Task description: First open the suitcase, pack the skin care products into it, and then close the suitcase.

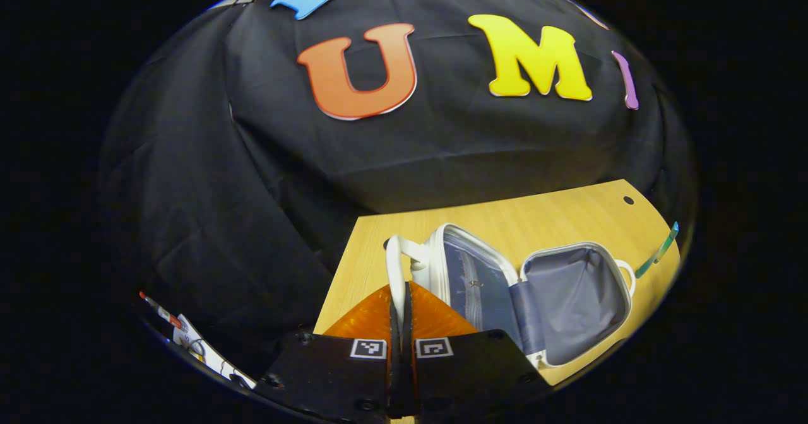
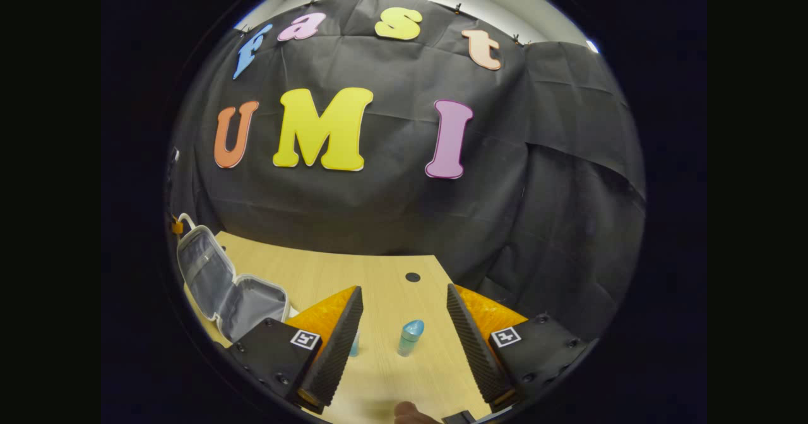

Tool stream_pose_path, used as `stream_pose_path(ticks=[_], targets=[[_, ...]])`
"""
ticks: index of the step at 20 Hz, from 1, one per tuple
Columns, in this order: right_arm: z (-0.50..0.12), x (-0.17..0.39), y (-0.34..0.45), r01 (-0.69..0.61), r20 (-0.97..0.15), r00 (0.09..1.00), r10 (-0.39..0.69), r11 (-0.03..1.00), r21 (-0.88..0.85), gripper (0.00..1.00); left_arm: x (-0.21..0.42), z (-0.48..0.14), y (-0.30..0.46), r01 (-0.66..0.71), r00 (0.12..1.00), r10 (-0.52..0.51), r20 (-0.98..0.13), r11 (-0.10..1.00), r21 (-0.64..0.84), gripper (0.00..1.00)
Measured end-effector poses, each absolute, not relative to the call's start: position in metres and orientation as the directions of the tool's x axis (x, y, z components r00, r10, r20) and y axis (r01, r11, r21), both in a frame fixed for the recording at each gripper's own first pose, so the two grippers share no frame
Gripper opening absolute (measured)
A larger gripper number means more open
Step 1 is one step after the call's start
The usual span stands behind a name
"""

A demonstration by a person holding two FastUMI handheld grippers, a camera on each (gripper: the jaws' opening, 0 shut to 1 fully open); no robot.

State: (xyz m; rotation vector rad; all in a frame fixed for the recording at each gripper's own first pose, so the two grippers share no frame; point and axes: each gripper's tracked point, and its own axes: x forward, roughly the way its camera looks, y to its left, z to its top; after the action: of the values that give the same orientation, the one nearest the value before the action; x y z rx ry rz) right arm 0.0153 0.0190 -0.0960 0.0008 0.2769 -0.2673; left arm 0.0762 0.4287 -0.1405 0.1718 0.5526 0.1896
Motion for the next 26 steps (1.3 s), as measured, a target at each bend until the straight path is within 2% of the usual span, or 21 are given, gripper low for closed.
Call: stream_pose_path(ticks=[6, 10, 12, 13, 17, 18, 19, 20, 21, 23, 26], targets=[[-0.119, -0.002, 0.010, 0.290, -0.321, 0.900, -0.294, 0.955, -0.064, 0.80, 0.073, -0.237, 0.482, -0.190, 0.734, 0.171, -0.657, 0.981, 0.043, 0.03], [-0.126, -0.015, 0.001, 0.311, -0.340, 0.884, -0.322, 0.946, -0.088, 0.80, 0.066, -0.288, 0.492, -0.251, 0.696, 0.098, -0.712, 0.962, -0.113, 0.03], [-0.130, -0.019, -0.001, 0.318, -0.349, 0.876, -0.332, 0.943, -0.100, 0.80, 0.062, -0.305, 0.495, -0.283, 0.685, 0.072, -0.725, 0.943, -0.174, 0.00], [-0.131, -0.021, -0.002, 0.319, -0.350, 0.874, -0.336, 0.942, -0.106, 0.78, 0.061, -0.310, 0.496, -0.294, 0.683, 0.064, -0.727, 0.936, -0.193, 0.03], [-0.139, -0.024, 0.000, 0.312, -0.366, 0.869, -0.334, 0.943, -0.120, 0.80, 0.062, -0.317, 0.499, -0.306, 0.702, 0.027, -0.712, 0.914, -0.268, 0.04], [-0.139, -0.025, 0.002, 0.306, -0.366, 0.870, -0.330, 0.944, -0.123, 0.80, 0.061, -0.319, 0.500, -0.310, 0.707, 0.018, -0.707, 0.906, -0.287, 0.05], [-0.141, -0.026, 0.003, 0.300, -0.366, 0.872, -0.325, 0.946, -0.127, 0.80, 0.061, -0.320, 0.499, -0.316, 0.709, 0.010, -0.705, 0.898, -0.306, 0.12], [-0.142, -0.025, 0.005, 0.293, -0.367, 0.873, -0.321, 0.947, -0.132, 0.80, 0.062, -0.321, 0.499, -0.325, 0.715, 0.003, -0.699, 0.886, -0.329, 0.07], [-0.143, -0.024, 0.006, 0.286, -0.367, 0.875, -0.317, 0.948, -0.137, 0.80, 0.063, -0.321, 0.499, -0.332, 0.721, -0.007, -0.693, 0.875, -0.354, 0.09], [-0.140, -0.023, 0.008, 0.275, -0.360, 0.881, -0.308, 0.951, -0.140, 0.80, 0.056, -0.326, 0.496, -0.357, 0.707, -0.007, -0.707, 0.860, -0.366, 0.15], [-0.136, -0.018, 0.011, 0.249, -0.342, 0.896, -0.284, 0.958, -0.143, 0.80, 0.046, -0.320, 0.503, -0.397, 0.700, 0.076, -0.710, 0.867, -0.300, 0.45]])
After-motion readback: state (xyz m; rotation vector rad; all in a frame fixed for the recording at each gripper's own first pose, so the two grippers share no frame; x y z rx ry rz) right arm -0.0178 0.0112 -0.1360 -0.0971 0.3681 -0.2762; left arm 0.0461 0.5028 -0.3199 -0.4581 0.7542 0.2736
